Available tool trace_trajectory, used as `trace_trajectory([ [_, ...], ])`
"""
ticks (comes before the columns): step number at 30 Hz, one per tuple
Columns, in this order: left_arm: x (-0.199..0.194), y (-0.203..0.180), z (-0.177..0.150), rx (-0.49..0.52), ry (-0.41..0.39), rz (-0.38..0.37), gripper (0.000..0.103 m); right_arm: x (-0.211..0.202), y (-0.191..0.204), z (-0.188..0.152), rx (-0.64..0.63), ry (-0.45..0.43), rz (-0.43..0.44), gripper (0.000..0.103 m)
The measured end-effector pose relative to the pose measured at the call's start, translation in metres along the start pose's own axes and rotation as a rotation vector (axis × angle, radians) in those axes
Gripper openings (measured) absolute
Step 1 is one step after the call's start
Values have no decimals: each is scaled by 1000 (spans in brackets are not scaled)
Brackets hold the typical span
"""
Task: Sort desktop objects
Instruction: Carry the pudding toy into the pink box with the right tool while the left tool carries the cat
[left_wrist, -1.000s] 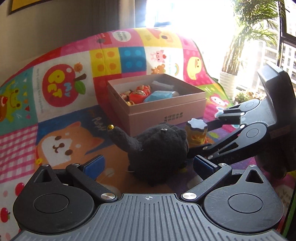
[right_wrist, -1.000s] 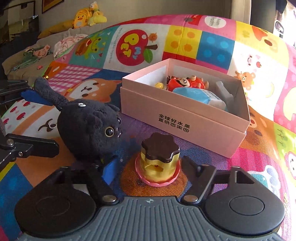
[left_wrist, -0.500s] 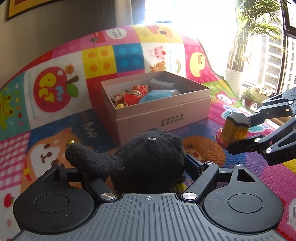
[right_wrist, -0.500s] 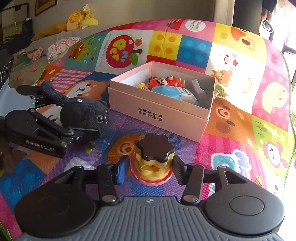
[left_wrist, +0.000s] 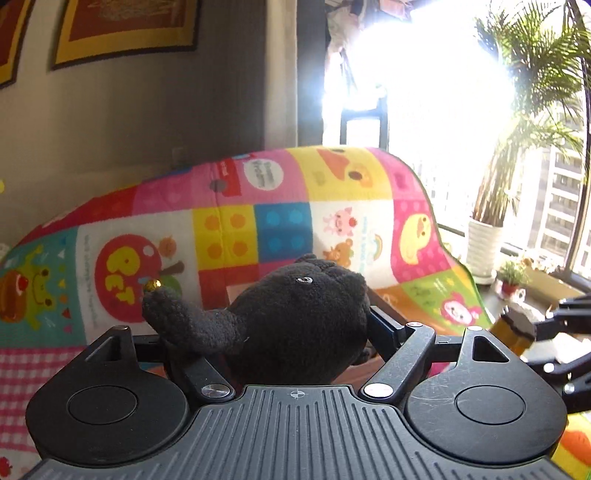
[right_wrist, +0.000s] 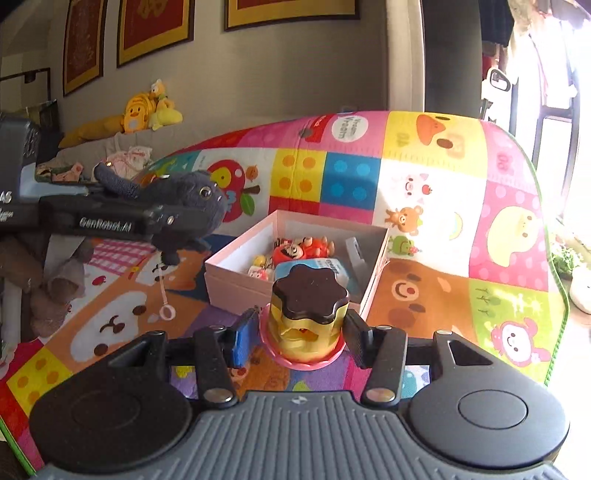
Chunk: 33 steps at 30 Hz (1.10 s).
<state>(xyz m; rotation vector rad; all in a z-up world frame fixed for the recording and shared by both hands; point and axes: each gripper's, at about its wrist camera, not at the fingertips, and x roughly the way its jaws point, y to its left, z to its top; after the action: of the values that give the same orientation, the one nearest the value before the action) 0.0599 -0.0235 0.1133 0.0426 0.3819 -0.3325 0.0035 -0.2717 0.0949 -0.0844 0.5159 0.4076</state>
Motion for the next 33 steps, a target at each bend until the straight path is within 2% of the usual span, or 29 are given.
trace_trajectory([
  [4,46,0,28,-84,7,-50,84,5,-4,-1,3,-7,-6,50],
  [10,108,-3,25,-253,113,-190,84,18,-13,-9,16,27,-20,50],
  [12,117,-5,28,-274,123,-210,84,22,-15,-10,19,39,-28,50],
  [14,115,-7,39,-261,102,-220,84,26,-16,-11,19,42,-28,50],
  [19,77,-9,85,-176,-62,-232,84,38,-18,-12,31,57,-11,50],
  [21,70,-8,93,-157,-76,-234,85,43,-19,-14,41,63,-5,50],
  [24,81,-7,80,-139,-2,-219,86,46,-19,-17,49,71,-1,50],
  [29,135,2,22,-158,223,-183,85,42,-17,-18,35,71,-9,50],
  [31,147,6,7,-154,267,-176,92,40,-17,-16,29,67,-21,50],
  [33,148,7,0,-129,269,-163,95,40,-18,-13,30,64,-29,50],
])
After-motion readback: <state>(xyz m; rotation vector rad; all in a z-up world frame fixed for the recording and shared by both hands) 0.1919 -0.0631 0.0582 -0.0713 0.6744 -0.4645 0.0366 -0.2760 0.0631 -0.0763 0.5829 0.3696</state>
